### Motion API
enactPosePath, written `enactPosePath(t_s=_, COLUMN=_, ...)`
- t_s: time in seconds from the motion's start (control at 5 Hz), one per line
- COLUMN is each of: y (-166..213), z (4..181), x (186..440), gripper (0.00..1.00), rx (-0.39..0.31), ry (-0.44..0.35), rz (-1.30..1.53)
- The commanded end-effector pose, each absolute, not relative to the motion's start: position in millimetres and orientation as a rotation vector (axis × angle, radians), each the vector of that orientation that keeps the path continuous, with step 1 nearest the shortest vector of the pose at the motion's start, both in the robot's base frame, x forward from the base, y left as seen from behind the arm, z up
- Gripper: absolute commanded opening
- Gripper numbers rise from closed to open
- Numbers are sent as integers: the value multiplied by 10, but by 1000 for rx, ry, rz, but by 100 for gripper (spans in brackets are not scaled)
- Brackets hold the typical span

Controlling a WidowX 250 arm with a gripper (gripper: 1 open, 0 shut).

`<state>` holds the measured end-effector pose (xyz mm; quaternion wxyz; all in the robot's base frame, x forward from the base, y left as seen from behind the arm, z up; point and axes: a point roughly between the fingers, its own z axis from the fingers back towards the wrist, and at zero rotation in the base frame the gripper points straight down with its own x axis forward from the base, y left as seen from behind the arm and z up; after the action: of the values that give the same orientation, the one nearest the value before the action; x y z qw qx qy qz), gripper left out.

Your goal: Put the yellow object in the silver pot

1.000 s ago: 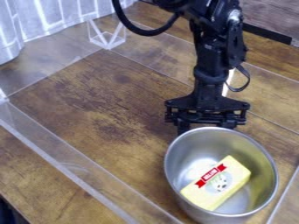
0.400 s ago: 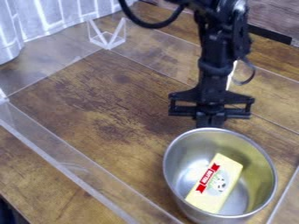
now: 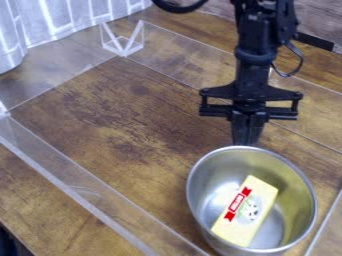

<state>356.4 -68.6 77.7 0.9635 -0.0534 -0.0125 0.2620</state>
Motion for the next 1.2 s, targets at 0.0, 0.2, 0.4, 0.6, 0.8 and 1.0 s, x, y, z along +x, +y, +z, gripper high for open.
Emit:
enactPosePath(t_s=0.0, y=-946, z=1096, x=3346, gripper=0, rx=-149, ry=-72, rz=427)
enactPosePath(t_s=0.2, y=-1112, z=1105, x=3190, gripper=0, rx=-148, ry=-52, rz=345)
enactPosePath(t_s=0.4, y=-1241, z=1046, x=3085, gripper=0, rx=-154, ry=-27, rz=264)
enactPosePath(t_s=0.6, y=-1320, z=1015, x=3016, gripper=0, rx=-167, ry=-13, rz=206)
enactPosePath(t_s=0.8, y=-1358, z=1023, x=3037, gripper=0, rx=-187, ry=1, rz=161)
enactPosePath(t_s=1.0, y=-1387, z=1013, x=3068, gripper=0, rx=-201, ry=12, rz=128)
